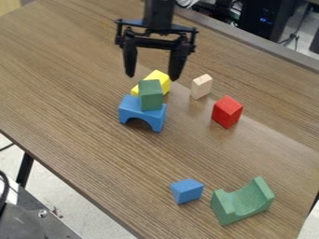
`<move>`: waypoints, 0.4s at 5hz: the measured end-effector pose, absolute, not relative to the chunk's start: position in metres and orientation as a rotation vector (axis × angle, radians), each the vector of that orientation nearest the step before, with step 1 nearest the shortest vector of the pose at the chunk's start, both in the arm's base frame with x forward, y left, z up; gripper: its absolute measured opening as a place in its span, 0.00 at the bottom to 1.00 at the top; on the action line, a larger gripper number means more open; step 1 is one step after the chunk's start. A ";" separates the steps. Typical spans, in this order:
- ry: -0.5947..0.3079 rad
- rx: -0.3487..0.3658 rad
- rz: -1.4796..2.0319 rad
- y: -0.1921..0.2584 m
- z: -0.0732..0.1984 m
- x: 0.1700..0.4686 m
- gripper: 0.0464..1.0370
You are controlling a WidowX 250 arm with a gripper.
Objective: Move the green cube on top of blue arch
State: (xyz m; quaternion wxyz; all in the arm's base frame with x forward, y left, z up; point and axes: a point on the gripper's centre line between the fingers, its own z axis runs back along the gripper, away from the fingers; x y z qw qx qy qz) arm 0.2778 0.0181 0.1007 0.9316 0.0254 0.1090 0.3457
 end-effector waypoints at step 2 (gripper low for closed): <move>0.124 0.128 0.516 -0.019 0.123 0.261 0.96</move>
